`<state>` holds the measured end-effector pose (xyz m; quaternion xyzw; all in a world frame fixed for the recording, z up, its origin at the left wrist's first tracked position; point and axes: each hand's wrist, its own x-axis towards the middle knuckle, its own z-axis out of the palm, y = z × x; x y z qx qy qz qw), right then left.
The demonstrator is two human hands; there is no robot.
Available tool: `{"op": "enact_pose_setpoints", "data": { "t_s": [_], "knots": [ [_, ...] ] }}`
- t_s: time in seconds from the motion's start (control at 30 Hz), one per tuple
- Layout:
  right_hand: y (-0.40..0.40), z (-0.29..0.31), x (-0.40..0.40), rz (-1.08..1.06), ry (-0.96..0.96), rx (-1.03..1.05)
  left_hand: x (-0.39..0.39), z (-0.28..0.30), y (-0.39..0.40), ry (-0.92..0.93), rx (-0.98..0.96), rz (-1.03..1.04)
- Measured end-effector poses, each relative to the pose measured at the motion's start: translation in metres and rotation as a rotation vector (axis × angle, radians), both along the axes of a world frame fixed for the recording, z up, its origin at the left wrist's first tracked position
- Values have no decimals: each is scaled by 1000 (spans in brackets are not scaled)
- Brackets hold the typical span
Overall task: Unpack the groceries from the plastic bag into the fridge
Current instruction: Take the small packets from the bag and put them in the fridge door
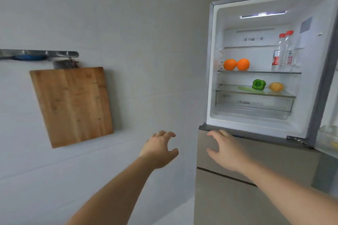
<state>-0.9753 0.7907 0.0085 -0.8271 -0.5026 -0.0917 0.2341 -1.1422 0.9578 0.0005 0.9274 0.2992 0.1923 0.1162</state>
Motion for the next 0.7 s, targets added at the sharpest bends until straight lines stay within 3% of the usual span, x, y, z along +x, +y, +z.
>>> {"op": "enact_pose_setpoints", "data": {
  "t_s": [0.4,0.7],
  "knots": [
    [8,-8,-148,600,159,-25,-202,0,-118,18,-26,593],
    [-30,-1,-340,1034,169,-89,-375,-10,-238,-8,-11,957]
  ]
}}
